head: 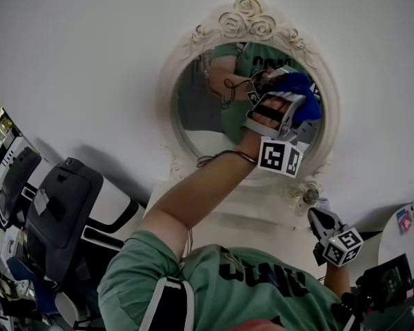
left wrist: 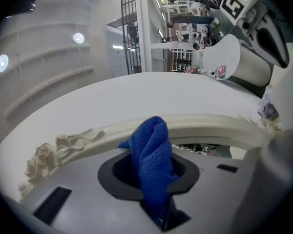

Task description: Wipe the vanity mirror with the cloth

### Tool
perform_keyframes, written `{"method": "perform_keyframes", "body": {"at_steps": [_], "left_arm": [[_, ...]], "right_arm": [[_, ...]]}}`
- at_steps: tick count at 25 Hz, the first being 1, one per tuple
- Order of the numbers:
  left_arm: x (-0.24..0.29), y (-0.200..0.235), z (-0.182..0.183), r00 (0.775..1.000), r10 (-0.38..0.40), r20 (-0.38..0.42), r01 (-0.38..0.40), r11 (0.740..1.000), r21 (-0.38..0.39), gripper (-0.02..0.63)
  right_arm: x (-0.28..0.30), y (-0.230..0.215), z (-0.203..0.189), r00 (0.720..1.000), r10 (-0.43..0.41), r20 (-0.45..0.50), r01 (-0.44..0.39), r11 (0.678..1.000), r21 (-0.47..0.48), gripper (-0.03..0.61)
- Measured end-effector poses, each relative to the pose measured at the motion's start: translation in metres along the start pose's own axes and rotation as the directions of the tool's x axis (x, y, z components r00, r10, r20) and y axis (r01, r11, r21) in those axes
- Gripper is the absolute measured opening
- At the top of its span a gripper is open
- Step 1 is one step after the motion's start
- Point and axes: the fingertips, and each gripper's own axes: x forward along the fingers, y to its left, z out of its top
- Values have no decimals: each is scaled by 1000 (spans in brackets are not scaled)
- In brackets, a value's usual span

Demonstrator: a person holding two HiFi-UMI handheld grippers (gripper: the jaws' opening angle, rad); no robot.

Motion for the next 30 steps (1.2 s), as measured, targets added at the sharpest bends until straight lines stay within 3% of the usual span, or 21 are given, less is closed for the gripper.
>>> {"method": "perform_keyframes", "body": {"at_steps": [2, 5, 9, 12, 16, 18, 24, 30], "left_arm": [[-31, 17, -26, 999, 40, -35, -42, 997, -58, 89], [-91, 52, -99, 980, 116, -163, -137, 982, -126, 89], [-168, 79, -202, 905, 179, -387, -261, 950, -172, 89], [-201, 86, -241, 858, 194, -476, -303, 939, -164, 89], [-199, 73, -257, 855, 181, -487, -265, 958, -110, 89], [-193, 67, -260, 857, 150, -492, -241, 962, -128, 89], [-184, 66, -263, 853, 141, -502, -289, 930, -229, 89], [-179, 66, -257, 841, 152, -519, -320, 914, -251, 86]], "right_arm": [[4, 5, 4, 1000, 8, 1, -8, 1000, -8, 12], [12, 13, 10, 1000, 23, -4, -23, 999, -31, 12], [21, 20, 17, 999, 33, -17, -33, 998, -59, 12], [28, 27, 22, 998, 48, -31, -50, 995, -82, 12], [41, 38, 27, 997, 67, -44, -71, 991, -110, 12], [43, 44, 27, 996, 71, -47, -76, 990, -121, 12], [32, 37, 23, 998, 37, -55, -43, 993, -111, 12], [22, 25, 20, 999, 13, -50, -18, 995, -101, 12]]}}
